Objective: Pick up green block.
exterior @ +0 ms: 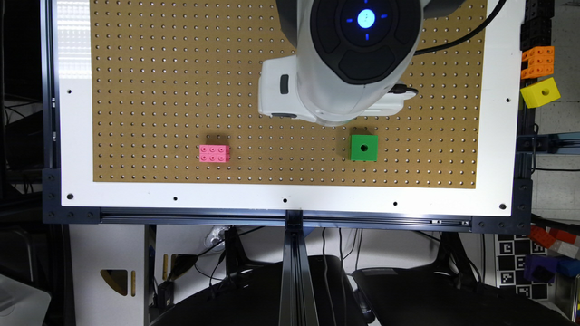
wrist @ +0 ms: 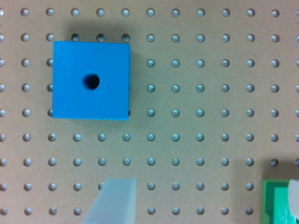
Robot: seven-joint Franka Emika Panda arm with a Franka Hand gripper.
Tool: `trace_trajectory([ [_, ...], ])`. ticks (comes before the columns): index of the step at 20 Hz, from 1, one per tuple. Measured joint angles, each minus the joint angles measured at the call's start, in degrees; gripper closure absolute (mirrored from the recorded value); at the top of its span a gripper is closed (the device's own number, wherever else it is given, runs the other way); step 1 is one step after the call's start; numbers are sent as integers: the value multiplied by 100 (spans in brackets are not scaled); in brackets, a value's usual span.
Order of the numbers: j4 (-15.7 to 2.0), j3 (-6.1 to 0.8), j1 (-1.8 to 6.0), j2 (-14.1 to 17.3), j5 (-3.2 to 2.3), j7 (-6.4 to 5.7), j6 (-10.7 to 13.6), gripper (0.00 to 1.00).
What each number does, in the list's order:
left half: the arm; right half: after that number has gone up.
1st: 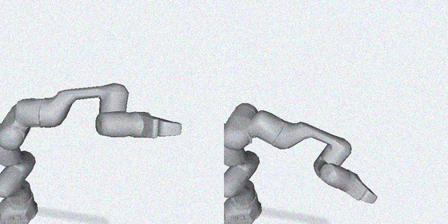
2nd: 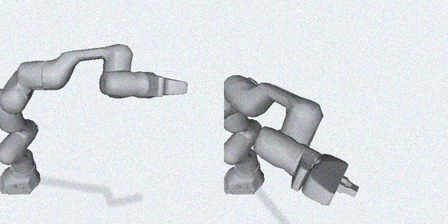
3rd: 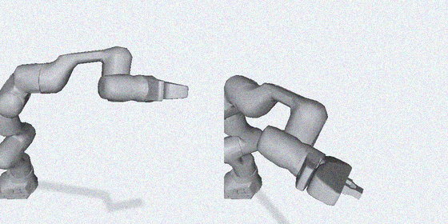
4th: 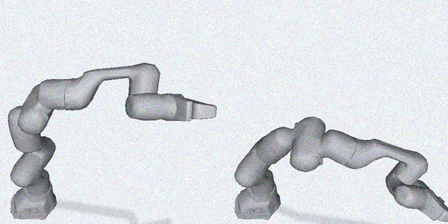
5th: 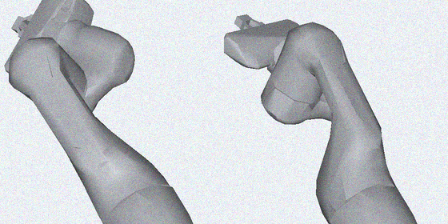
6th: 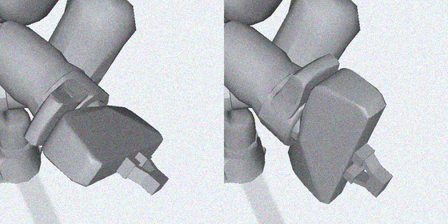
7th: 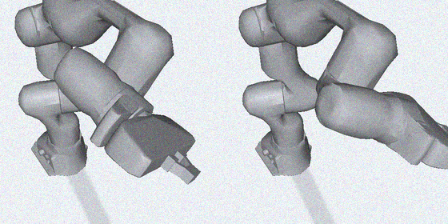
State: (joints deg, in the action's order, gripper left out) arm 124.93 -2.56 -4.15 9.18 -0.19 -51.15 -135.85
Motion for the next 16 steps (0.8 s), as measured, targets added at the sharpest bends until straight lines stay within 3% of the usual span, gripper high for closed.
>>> trace_trajectory([
  [13, -4, -49, -12, 1, 21, -20, -7, 0],
  [14, -897, -629, -51, 696, -22, -606, -6, 0],
  [16, -1121, -633, -54, 899, -22, -607, 2, 0],
])
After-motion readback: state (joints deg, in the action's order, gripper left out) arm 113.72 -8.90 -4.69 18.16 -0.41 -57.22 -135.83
